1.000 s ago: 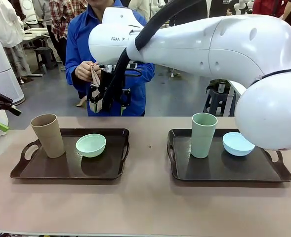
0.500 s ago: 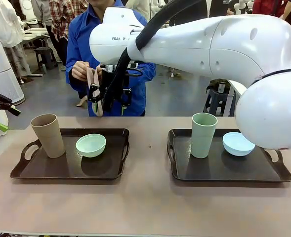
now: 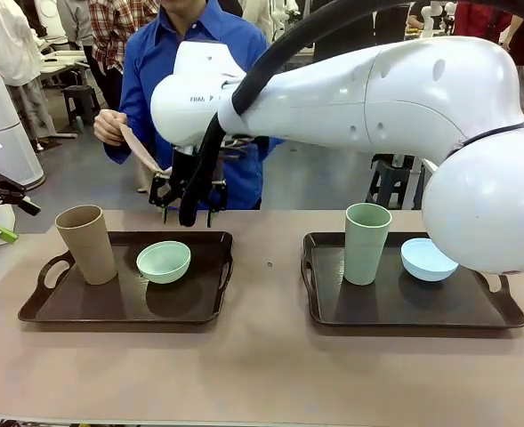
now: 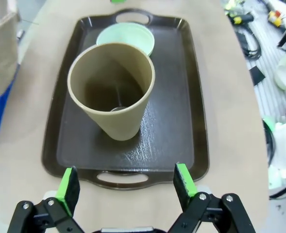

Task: Set up a tray with a mat and arrange the tableware.
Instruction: Pick up the Picnic Bowl and Reusable plastic cup from the Handle tray in front of the human's position and hold them in the air.

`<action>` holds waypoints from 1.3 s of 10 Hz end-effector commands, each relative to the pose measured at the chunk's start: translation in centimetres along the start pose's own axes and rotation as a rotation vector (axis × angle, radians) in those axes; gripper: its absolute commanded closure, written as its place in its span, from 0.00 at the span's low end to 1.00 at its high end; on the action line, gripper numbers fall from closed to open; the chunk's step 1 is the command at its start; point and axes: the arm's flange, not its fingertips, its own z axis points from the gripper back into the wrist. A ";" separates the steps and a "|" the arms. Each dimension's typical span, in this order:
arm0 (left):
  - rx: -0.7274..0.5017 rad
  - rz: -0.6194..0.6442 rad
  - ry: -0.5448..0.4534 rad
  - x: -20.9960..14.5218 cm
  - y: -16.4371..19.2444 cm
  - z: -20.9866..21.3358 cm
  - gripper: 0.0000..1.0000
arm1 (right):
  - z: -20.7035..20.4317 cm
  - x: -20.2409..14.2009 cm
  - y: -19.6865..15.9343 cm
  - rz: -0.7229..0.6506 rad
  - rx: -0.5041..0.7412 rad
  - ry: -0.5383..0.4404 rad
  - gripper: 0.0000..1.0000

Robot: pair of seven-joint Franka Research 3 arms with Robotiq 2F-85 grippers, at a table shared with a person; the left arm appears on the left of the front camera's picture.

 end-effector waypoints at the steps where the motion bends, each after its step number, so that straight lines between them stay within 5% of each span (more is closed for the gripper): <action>1: 0.001 -0.029 -0.018 -0.9 0.7 0.0 0.00 | -0.6 -3.5 -1.4 -0.047 -0.050 -0.046 0.00; 13: -0.012 -0.049 -0.157 -0.3 0.9 -7.9 0.00 | -7.1 -1.5 0.1 0.030 -0.095 -0.126 0.00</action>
